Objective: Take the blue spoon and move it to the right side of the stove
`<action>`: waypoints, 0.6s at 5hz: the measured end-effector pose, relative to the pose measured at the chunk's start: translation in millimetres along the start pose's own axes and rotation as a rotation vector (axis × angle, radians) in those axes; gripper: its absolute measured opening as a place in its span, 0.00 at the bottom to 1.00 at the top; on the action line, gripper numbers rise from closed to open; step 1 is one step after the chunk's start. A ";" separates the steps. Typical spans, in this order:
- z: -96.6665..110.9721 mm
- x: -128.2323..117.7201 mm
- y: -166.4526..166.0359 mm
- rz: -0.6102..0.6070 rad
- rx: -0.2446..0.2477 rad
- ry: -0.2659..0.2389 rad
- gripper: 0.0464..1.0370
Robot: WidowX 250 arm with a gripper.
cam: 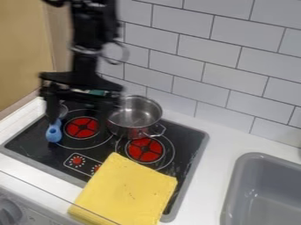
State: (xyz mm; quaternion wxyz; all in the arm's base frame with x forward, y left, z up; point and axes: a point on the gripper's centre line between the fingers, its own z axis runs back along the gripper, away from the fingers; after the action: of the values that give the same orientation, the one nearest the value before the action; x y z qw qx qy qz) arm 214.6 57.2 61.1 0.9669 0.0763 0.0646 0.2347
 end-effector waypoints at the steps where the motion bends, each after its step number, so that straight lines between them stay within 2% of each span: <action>1: -8.0 16.5 9.2 0.001 -0.018 -0.012 0.96; 2: -16.2 42.3 11.5 0.008 -0.031 -0.028 0.96; 3: -27.9 46.7 10.6 -0.015 -0.021 0.000 0.96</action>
State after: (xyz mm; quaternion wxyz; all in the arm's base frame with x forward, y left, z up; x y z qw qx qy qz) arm 246.6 91.4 31.5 0.9693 0.0656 0.0630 0.2283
